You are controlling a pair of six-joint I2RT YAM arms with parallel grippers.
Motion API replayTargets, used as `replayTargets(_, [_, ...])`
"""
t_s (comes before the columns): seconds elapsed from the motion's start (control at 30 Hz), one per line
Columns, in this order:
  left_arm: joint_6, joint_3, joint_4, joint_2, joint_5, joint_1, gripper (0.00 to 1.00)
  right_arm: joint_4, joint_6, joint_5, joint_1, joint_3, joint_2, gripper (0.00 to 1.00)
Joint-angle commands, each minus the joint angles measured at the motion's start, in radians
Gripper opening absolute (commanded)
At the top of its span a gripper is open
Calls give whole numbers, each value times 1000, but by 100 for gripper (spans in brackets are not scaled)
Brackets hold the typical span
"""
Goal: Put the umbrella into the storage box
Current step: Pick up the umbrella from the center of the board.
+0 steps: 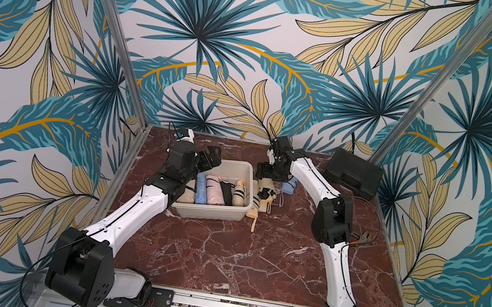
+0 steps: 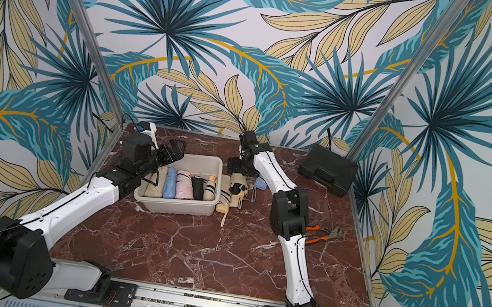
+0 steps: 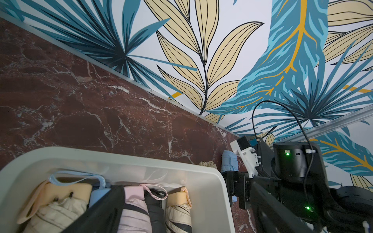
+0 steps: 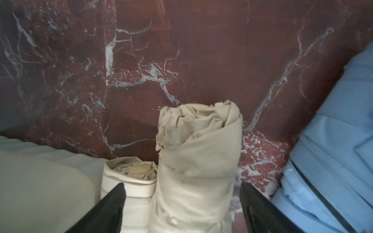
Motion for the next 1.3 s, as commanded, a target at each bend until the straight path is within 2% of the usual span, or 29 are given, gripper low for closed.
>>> replayTargets(0.0, [-11,35,-11,-23,-9,9,100,-28,-8,-23,4,20,50,87])
replayTargets(0.13, [-30,27,-10,-29,-9,9,100,-27,-7,-18,3,16,73,79])
replayTargets(0.23, [-41,21,-6,-35,-9,9,100,-26,-6,-7,5,1,68,68])
replayTargets(0.37, [-41,27,-15,-43,-9,9,100,-15,-11,16,5,-33,22,56])
replayTargets(0.47, [-44,27,-22,-49,-9,9,100,3,-6,39,5,-62,-25,50])
replayTargets(0.63, [-43,22,-46,-76,0,9,95,58,46,78,5,-148,-136,44])
replayTargets(0.73, [-39,8,-52,-100,-1,9,93,138,92,96,3,-252,-235,41])
replayTargets(0.97, [-38,2,-91,-137,57,10,92,251,146,131,4,-447,-445,39])
replayTargets(1.1, [-51,-15,-78,-161,135,10,93,299,159,92,7,-542,-562,38])
replayTargets(1.17, [-64,-20,-28,-164,231,10,99,334,157,62,11,-591,-622,38])
replayTargets(1.27, [-88,-14,68,-156,422,9,100,389,158,3,19,-656,-710,38])
